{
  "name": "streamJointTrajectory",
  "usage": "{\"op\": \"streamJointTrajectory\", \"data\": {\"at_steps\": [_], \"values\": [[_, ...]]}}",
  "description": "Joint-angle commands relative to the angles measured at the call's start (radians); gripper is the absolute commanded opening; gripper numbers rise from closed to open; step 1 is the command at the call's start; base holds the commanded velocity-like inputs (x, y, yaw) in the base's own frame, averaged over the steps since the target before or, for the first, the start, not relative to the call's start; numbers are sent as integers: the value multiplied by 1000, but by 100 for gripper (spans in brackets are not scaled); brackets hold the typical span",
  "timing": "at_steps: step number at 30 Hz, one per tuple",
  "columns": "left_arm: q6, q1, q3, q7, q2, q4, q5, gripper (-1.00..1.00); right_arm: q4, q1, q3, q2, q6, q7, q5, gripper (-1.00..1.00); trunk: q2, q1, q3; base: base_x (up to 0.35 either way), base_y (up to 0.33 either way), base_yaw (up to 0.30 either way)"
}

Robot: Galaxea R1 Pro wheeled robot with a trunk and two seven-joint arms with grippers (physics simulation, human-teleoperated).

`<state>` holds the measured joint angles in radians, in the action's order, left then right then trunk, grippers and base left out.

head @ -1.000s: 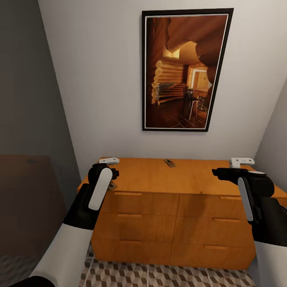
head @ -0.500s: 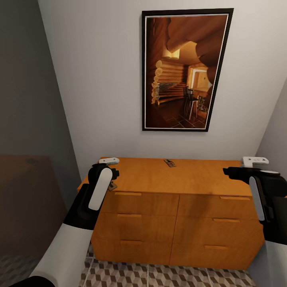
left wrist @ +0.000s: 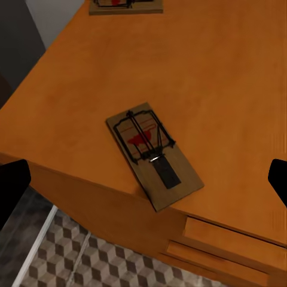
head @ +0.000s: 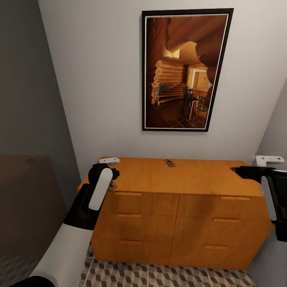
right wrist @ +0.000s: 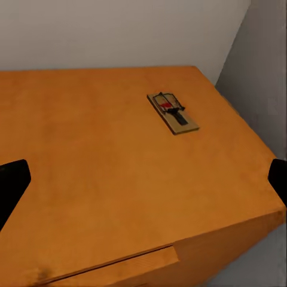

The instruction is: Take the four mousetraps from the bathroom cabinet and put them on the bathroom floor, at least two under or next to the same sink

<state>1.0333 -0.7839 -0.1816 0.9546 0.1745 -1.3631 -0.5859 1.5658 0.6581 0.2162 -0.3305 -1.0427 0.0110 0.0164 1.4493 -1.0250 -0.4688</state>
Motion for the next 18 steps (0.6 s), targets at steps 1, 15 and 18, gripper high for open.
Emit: {"op": "streamJointTrajectory", "data": {"at_steps": [1,15,18], "values": [[3,-1,-4,10,0,-1,-9,100,0,1,6,-19,-4,2,-2,100,1,0,-1,0,0,0],[4,-1,-71,10,0,-2,-30,100,-10,1,56,-186,-4,25,-25,100,1,0,-1,0,0,0],[4,-1,-76,9,0,-2,-42,100,-11,1,59,-195,-4,35,-26,100,1,0,-1,0,0,0]]}}
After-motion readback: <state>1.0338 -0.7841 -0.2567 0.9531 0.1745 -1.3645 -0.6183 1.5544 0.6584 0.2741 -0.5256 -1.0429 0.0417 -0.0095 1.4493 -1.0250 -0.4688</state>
